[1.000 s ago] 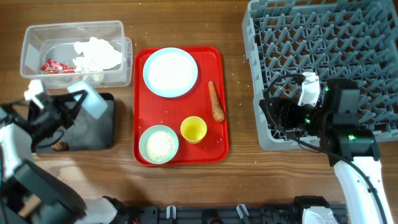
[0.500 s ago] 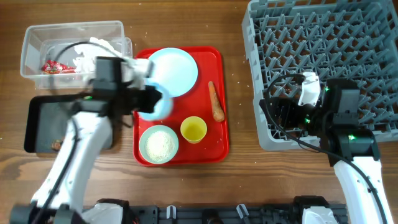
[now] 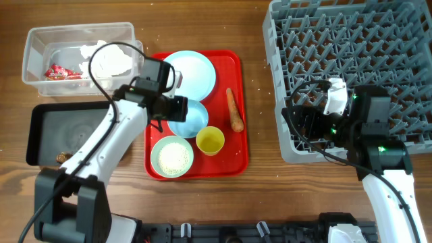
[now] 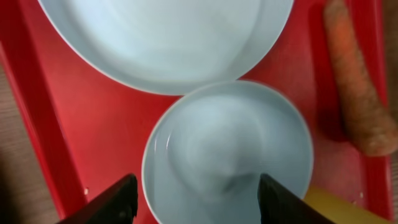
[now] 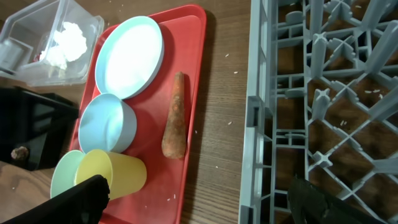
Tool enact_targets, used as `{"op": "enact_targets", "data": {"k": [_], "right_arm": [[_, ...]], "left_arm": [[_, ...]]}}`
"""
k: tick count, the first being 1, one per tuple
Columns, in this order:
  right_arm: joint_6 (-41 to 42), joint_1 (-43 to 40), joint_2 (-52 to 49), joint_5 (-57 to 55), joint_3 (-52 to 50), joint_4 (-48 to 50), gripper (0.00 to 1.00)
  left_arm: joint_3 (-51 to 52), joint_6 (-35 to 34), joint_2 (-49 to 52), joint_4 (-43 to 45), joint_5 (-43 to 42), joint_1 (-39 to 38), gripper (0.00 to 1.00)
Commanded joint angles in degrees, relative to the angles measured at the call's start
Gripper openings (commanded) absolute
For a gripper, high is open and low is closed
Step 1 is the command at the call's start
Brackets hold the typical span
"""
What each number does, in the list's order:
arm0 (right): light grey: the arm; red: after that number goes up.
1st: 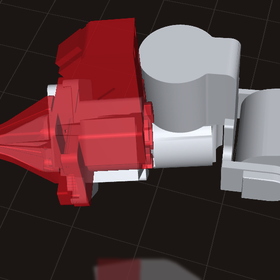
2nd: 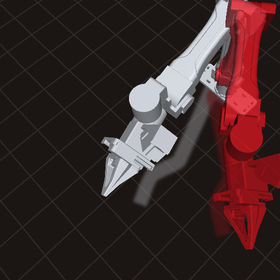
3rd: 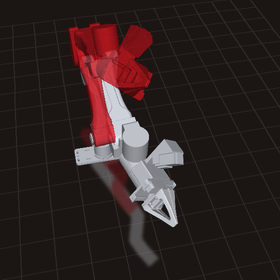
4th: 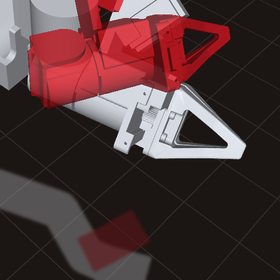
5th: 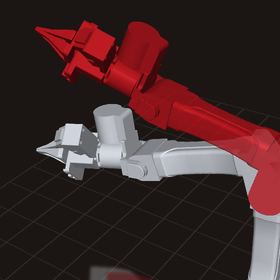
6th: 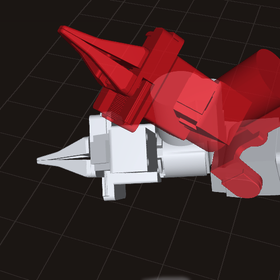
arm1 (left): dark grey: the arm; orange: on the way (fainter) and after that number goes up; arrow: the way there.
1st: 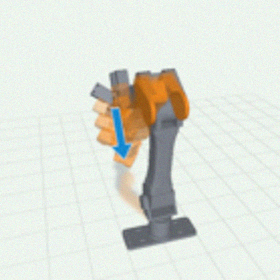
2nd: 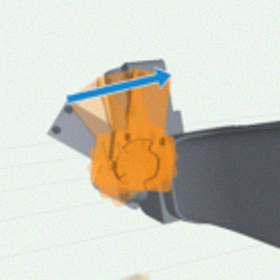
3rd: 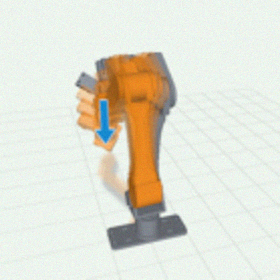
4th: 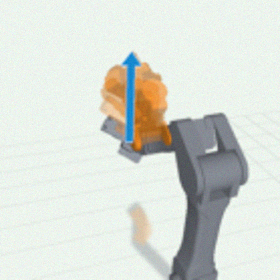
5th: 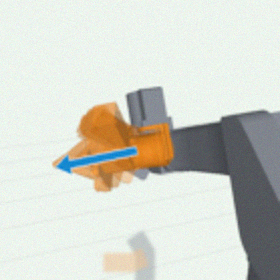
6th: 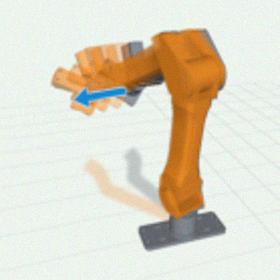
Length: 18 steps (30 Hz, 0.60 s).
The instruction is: Sort waste into correct bins and load items into the dishwasher rack
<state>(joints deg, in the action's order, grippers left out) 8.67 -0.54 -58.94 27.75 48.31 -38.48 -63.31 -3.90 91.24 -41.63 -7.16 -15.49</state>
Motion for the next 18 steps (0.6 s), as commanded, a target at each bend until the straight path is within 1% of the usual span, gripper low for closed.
{"op": "enact_targets", "data": {"k": [1, 3, 5, 8, 9, 11, 14, 18], "right_arm": [[-1.1, 0.0, -0.2, -1.0, 1.1, 0.2, 0.95], [-1.1, 0.0, -0.2, -1.0, 1.1, 0.3, 0.95], [-1.1, 0.0, -0.2, -1.0, 1.1, 0.3, 0.95], [-1.2, 0.0, -0.2, -1.0, 1.1, 0.3, 0.95], [-1.2, 0.0, -0.2, -1.0, 1.1, 0.3, 0.95], [-1.2, 0.0, -0.2, -1.0, 1.1, 0.3, 0.95], [-1.1, 0.0, -0.2, -0.9, 1.1, 0.0, 0.95], [-1.2, 0.0, -0.2, -1.0, 1.1, -0.9, 0.95]], "left_arm": [[-9.8, -6.8, -4.7, -10.6, 0.6, -0.1, 0.71], [-10.8, -16.2, -7.2, -18.6, 0.6, -1.1, 0.71], [-10.7, -20.2, -7.6, -24.2, 0.7, -4.1, 0.7], [-9.2, -27.8, -7.6, -26.3, 2.1, -10.1, 0.71], [-8.5, -31.9, -7.6, -26.3, 4.6, -14.6, 0.72], [-8.3, -36.5, -7.6, -25.9, 8.2, -21.4, 0.75], [-8.2, -37.4, -7.6, -24.7, 9.0, -29.0, 0.77], [-7.9, -37.2, -7.6, -24.3, 11.0, -33.4, 0.77]]}}
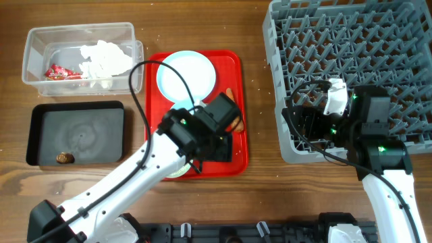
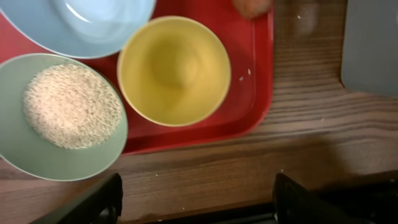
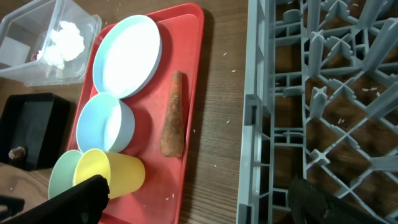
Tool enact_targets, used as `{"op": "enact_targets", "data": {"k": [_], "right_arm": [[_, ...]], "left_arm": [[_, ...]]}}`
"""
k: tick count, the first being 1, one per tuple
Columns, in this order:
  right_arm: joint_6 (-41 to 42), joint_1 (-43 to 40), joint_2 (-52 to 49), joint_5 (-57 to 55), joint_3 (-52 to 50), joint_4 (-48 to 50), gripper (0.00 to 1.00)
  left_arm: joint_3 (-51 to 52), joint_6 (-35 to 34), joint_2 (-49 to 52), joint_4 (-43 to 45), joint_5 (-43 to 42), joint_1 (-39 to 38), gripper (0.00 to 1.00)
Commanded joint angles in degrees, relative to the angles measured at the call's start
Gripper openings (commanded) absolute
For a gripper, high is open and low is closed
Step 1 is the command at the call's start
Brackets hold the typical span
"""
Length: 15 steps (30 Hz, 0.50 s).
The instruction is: Sort waste into correct bins and load items into the dishwasher rack
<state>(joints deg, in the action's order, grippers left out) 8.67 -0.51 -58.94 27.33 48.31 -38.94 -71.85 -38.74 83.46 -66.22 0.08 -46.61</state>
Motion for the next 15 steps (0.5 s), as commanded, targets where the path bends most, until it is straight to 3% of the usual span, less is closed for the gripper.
{"op": "enact_targets", "data": {"k": [1, 7, 15], "right_arm": [[-1.2, 0.0, -0.2, -0.5, 1.1, -0.5, 0.96], [-1.2, 0.0, -0.2, -0.5, 1.1, -1.2, 0.96], [-1.2, 0.0, -0.2, -0.5, 1.1, -1.2, 0.95]], "left_arm": [[0.7, -1.9, 0.2, 0.2, 3.9, -2.5, 0.77], [5.1, 7.1, 0.2, 3.9, 0.8, -2.5, 0.76], [14.0, 6.0, 0.2, 4.3, -0.1, -1.2, 0.7]]}}
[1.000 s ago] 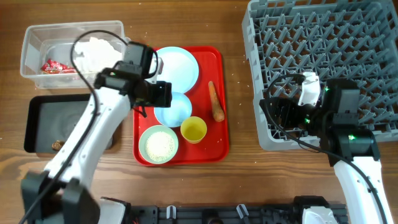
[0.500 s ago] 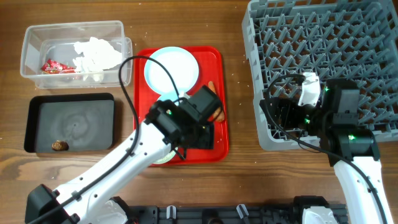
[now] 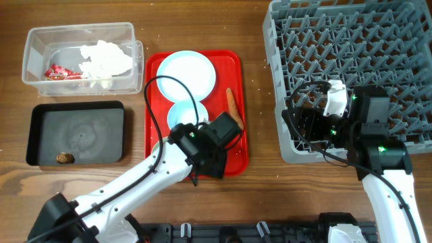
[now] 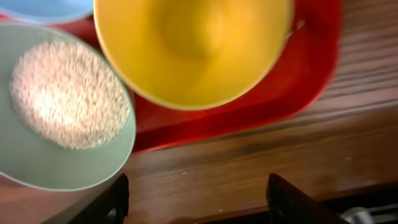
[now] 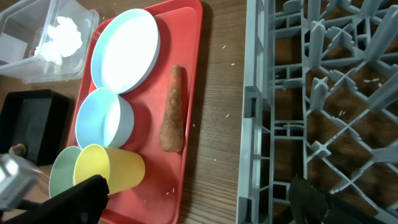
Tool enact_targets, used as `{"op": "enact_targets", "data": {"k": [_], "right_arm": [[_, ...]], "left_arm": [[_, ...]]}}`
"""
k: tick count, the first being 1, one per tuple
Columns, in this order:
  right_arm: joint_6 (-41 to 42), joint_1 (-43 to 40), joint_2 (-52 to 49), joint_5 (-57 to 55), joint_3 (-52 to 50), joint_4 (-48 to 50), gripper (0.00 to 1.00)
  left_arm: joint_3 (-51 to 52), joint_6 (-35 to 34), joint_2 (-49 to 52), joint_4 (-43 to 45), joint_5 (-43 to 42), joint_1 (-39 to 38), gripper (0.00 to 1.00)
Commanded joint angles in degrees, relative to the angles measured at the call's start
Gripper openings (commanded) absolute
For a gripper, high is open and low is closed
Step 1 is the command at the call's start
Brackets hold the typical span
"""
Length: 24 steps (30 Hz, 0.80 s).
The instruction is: Sort waste into correct bins and load items into the dishwasher rack
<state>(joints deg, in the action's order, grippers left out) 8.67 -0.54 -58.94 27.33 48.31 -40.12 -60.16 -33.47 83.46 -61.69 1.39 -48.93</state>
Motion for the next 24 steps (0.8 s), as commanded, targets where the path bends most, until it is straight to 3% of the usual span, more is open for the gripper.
{"op": "enact_targets", "data": {"k": [1, 11, 15, 21, 24], "right_arm": [[-1.2, 0.0, -0.2, -0.5, 1.1, -0.1, 0.96], [-1.2, 0.0, -0.2, -1.4, 1.1, 0.0, 0.95], [-1.2, 0.0, -0.2, -3.9, 1.1, 0.0, 0.95], [-1.2, 0.0, -0.2, -4.7, 1.1, -0.1, 0.96], [-1.2, 0.0, -0.2, -5.0, 1.1, 0.0, 0.95]], "left_arm": [[2.9, 1.2, 0.2, -0.3, -1.6, 1.6, 0.71], [6.6, 10.8, 0.9, 1.4, -1.1, 8.8, 0.7], [8.8, 12.3, 0.9, 4.8, -1.3, 11.6, 0.58], [8.9, 12.3, 1.3, 6.9, -1.3, 10.2, 0.54], [9.3, 12.3, 2.0, 6.9, -1.3, 10.1, 0.43]]}}
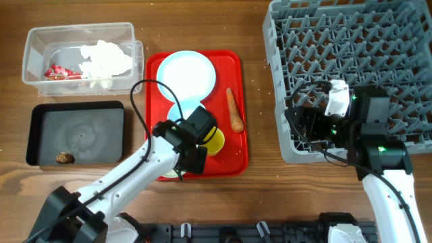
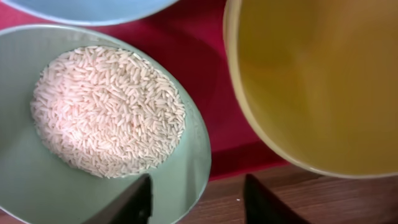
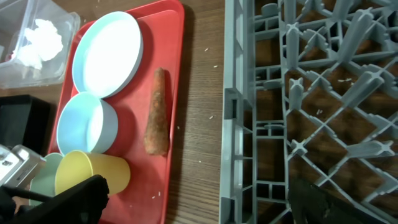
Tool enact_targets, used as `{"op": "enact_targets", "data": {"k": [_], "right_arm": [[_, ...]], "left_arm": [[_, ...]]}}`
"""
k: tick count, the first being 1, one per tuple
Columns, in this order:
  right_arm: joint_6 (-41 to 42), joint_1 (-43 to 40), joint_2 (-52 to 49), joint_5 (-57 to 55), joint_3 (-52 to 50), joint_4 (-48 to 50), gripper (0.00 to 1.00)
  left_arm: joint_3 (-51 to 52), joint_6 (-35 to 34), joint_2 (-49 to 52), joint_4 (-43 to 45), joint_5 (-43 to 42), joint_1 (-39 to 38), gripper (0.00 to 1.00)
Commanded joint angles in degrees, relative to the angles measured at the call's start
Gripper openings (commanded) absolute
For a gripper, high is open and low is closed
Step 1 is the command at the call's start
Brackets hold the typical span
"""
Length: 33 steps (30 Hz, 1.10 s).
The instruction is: Sort waste into correct bins and load items into the dishwasher rack
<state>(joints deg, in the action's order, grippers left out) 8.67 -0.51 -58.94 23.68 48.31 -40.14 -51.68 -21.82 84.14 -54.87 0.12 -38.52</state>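
A red tray (image 1: 237, 158) holds a pale blue plate (image 1: 185, 73), a blue bowl (image 3: 84, 127), a carrot (image 1: 233, 110), a yellow cup (image 2: 311, 81) and a green bowl of rice (image 2: 106, 118). My left gripper (image 2: 199, 202) is open low over the tray's front, its fingers either side of the rice bowl's right rim, with the cup just to the right. In the overhead view the left gripper (image 1: 183, 164) covers most of that bowl. My right gripper (image 3: 196, 205) hangs open and empty over the left edge of the grey dishwasher rack (image 1: 351, 61).
A clear bin (image 1: 77, 54) at the back left holds crumpled tissue and a red wrapper. In front of it sits a black bin (image 1: 77, 131) with a small brown scrap in its near corner. Bare wood lies between the tray and the rack.
My left gripper has shifted left from the yellow cup and tray's front edge and now sits closer, astride the rice bowl's rim. The right wrist view has shifted slightly; the right gripper is still open.
My left gripper was first open above the blue bowl. Then it was over the yellow cup and rice bowl at the tray's front, then lower by the cup. Now it straddles the rice bowl's rim. The right gripper stayed open by the rack.
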Motion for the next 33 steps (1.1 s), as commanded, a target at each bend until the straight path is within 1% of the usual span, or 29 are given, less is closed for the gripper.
{"op": "enact_targets", "data": {"k": [1, 4, 6, 9, 12, 13, 15, 16, 18, 20, 21, 22, 29, 33], "right_arm": [[-1.2, 0.0, -0.2, -1.3, 1.1, 0.0, 0.95], [-1.2, 0.0, -0.2, -1.5, 1.1, 0.0, 0.96], [-1.2, 0.0, -0.2, -1.5, 1.1, 0.0, 0.96], [-1.2, 0.0, -0.2, -1.5, 1.1, 0.0, 0.95], [-1.2, 0.0, -0.2, -1.6, 1.1, 0.0, 0.95], [-1.2, 0.0, -0.2, -1.9, 1.1, 0.0, 0.96], [-1.2, 0.0, -0.2, -1.9, 1.1, 0.0, 0.96], [-1.2, 0.0, -0.2, -1.9, 1.1, 0.0, 0.95], [-1.2, 0.0, -0.2, -1.9, 1.1, 0.0, 0.96], [-1.2, 0.0, -0.2, -1.9, 1.1, 0.0, 0.96], [-1.2, 0.0, -0.2, -1.9, 1.1, 0.0, 0.96], [-1.2, 0.0, -0.2, -1.9, 1.1, 0.0, 0.95], [-1.2, 0.0, -0.2, -1.9, 1.1, 0.0, 0.95], [-1.2, 0.0, -0.2, -1.9, 1.1, 0.0, 0.96]], "left_arm": [[1.4, 0.6, 1.4, 0.3, 0.0, -0.3, 0.43], [4.1, 0.7, 2.1, 3.0, 0.2, -0.2, 0.44], [4.1, 0.6, 2.4, 3.5, 0.8, -0.2, 0.43], [4.1, 0.4, 2.6, 4.8, 0.8, -0.2, 0.38], [4.1, 0.4, 3.0, 5.7, 0.8, -0.2, 0.37], [4.1, 0.4, 3.2, 6.3, 0.9, -0.2, 0.35], [4.1, 0.4, 3.3, 7.2, 0.8, -0.2, 0.21], [4.1, 0.4, 3.3, 7.4, 0.8, -0.2, 0.18], [4.1, 0.4, 3.3, 7.8, 0.8, -0.2, 0.18], [4.1, 0.4, 3.3, 8.0, 0.8, -0.2, 0.12], [4.1, 0.4, 3.3, 8.0, 0.8, -0.2, 0.06], [4.1, 0.4, 3.3, 8.0, 0.8, -0.2, 0.04], [3.7, 0.1, 3.2, 7.9, 0.8, -0.2, 0.04], [-0.5, -0.9, 3.1, 6.6, 0.6, 1.1, 0.04]]}}
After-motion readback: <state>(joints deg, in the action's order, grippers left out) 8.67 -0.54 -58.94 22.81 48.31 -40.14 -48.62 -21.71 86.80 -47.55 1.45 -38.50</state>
